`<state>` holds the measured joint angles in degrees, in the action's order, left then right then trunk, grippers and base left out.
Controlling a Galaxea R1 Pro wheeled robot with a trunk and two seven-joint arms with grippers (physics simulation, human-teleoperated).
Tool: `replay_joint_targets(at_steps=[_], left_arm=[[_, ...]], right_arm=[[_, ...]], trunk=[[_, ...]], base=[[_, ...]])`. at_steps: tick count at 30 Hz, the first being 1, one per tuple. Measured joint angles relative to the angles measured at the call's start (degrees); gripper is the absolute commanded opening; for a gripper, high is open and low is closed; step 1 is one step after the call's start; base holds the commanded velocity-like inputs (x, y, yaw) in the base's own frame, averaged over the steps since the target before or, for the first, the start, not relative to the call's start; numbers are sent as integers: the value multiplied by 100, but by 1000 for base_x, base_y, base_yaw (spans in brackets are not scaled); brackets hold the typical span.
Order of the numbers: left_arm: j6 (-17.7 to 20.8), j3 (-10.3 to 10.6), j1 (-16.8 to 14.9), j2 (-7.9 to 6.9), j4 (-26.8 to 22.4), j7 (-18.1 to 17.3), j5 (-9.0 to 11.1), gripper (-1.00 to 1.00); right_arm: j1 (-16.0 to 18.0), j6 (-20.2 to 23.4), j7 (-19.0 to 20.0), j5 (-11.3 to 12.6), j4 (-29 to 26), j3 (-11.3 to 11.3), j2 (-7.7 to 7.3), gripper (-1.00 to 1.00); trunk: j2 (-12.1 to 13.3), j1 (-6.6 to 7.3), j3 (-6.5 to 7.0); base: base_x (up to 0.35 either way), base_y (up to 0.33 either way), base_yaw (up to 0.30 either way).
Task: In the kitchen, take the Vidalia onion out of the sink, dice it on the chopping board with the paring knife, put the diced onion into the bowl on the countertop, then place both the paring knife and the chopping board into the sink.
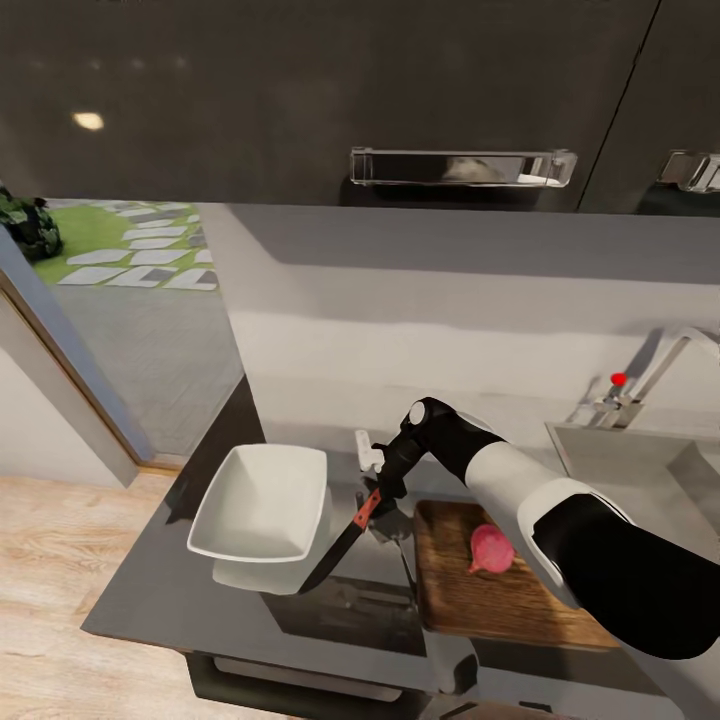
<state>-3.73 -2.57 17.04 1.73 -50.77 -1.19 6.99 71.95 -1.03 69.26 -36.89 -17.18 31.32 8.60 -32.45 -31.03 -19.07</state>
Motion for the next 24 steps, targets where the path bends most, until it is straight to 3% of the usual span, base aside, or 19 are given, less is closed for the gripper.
replay_joint_targets(at_steps=[7, 24], left_arm=[[-1, 2, -1, -1, -5, 0, -1, 100], [0, 2, 2, -1, -5, 0, 0, 100]], right_arm=[[0, 0, 0, 0, 1, 0, -1, 100], [0, 7, -6, 0, 0, 0, 6, 100]], trunk=[[0, 0, 0], [0, 1, 0]], base=[[-130, -71, 0], [-8, -4, 0]])
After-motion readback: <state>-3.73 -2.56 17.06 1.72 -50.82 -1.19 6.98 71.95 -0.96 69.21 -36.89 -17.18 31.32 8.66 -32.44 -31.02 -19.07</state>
